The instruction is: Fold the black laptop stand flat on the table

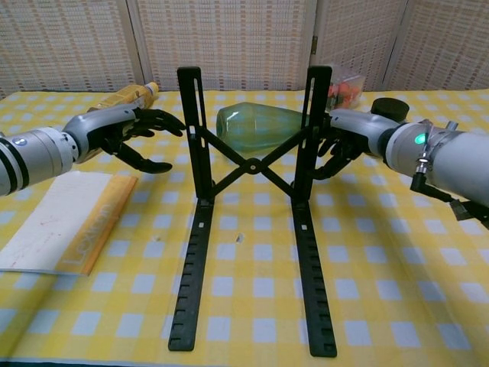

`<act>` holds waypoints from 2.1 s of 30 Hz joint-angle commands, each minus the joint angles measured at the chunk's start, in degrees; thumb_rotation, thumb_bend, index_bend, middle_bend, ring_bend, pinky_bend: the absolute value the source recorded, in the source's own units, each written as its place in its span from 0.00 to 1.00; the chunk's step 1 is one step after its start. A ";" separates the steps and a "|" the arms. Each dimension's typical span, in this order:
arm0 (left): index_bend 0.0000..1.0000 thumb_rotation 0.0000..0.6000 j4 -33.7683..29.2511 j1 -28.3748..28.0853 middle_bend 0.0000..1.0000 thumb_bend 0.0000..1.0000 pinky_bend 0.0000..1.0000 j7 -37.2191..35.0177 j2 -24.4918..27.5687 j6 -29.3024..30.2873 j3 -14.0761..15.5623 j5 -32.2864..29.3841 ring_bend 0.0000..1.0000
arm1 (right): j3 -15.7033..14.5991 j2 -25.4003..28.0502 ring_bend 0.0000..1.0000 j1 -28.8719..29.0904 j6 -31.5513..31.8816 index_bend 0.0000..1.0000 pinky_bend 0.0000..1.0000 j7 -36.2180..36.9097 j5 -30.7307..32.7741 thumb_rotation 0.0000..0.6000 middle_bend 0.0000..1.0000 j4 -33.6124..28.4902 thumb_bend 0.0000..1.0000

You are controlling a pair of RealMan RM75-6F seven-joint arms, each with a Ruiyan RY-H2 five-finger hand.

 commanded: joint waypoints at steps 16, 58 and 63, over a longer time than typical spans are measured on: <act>0.18 1.00 -4.06 2.47 0.17 0.28 0.00 0.94 4.90 3.01 1.48 2.24 0.01 | -3.33 11.38 0.11 -6.01 -4.21 0.04 0.02 9.59 -16.09 1.00 0.12 -10.94 0.56; 0.01 1.00 3.52 -2.72 0.06 0.20 0.00 28.21 -1.47 6.83 6.53 13.43 0.00 | -13.29 12.80 0.42 -17.45 9.49 0.32 0.42 -14.04 -52.93 1.00 0.43 -16.67 0.29; 0.00 1.00 6.05 -3.44 0.04 0.17 0.00 28.78 -4.55 5.88 6.97 12.84 0.00 | -13.45 9.08 0.50 -17.11 8.98 0.36 0.48 -16.17 -52.48 1.00 0.51 -13.60 0.27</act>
